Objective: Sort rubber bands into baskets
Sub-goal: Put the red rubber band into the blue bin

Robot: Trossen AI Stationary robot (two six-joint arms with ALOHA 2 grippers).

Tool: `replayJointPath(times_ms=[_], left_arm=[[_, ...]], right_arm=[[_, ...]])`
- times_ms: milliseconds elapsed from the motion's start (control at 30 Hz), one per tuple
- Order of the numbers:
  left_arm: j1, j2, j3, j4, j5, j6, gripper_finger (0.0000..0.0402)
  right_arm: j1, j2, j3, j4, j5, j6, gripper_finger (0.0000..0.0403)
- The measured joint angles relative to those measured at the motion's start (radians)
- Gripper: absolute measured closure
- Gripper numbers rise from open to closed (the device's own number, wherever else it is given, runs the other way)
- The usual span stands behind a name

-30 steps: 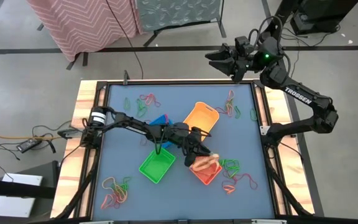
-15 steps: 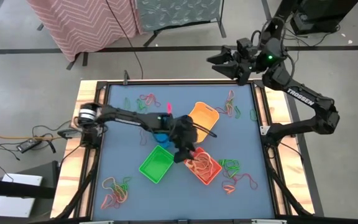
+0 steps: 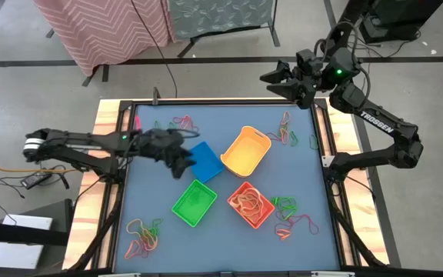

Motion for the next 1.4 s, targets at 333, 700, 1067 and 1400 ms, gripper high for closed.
replayJointPath(times_ms=[333, 700, 1067, 1400], left_arm=[[-0.178, -0.027, -0.028, -0.314, -0.135, -0.142, 0.0199], [0.16, 0.119, -0.028, -0.395, -0.024, -0.256, 0.02], [0.214, 0.369, -0.028, -0.337, 0.008, -0.262, 0.02], [0.214, 0.441, -0.027, -0.314, -0.002, -0.307, 0.02]], right_arm=[[0.055, 0.0, 0.0, -0.123, 0.037, -0.066, 0.0151], [0.081, 0.006, 0.0, -0.145, 0.122, -0.117, 0.0151], [0.091, 0.014, 0.0, -0.158, 0.14, -0.11, 0.0151], [0.102, 0.014, 0.0, -0.172, 0.139, -0.109, 0.0151]])
